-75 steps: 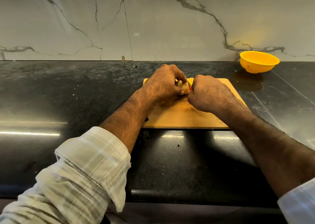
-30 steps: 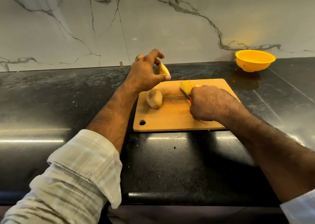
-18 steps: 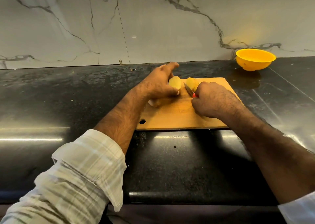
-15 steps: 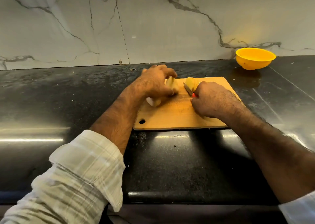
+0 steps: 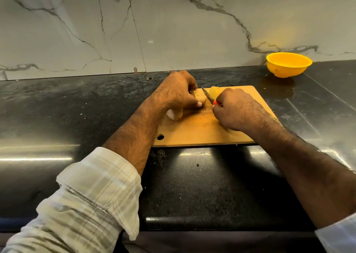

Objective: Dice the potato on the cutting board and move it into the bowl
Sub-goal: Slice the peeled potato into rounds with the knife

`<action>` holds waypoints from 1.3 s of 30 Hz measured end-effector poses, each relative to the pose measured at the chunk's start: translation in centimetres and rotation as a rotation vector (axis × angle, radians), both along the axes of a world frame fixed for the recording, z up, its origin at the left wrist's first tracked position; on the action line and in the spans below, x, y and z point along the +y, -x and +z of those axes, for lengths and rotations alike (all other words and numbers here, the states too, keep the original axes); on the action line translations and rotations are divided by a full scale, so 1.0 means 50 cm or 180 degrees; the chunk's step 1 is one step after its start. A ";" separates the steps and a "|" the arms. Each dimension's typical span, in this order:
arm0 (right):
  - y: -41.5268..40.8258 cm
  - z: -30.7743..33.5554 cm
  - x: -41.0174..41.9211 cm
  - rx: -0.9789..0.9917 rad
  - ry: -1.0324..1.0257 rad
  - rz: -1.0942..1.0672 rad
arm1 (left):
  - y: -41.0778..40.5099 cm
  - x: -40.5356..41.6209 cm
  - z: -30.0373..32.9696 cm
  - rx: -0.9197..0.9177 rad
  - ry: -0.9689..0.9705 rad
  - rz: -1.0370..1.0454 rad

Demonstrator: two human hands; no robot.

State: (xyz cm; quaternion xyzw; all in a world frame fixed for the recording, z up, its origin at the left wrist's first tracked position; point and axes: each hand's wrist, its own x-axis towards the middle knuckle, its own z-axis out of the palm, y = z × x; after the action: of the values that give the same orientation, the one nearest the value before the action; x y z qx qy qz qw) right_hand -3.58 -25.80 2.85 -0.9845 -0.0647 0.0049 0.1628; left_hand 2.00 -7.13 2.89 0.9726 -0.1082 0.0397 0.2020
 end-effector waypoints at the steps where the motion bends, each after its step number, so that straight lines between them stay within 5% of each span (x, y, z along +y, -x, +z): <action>1: 0.000 -0.001 0.002 -0.0010 -0.0018 0.0014 | 0.000 0.000 0.002 0.0042 -0.0061 -0.0011; 39: 0.008 -0.006 0.034 0.0018 0.0009 -0.0020 | 0.026 -0.008 -0.006 -0.0287 0.0041 0.0042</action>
State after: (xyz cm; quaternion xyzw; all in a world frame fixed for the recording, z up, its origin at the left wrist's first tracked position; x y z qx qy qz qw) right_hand -4.00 -24.11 2.58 -0.9849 -0.0612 0.0072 0.1616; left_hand 0.72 -7.55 2.58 0.9692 -0.1105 0.0855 0.2030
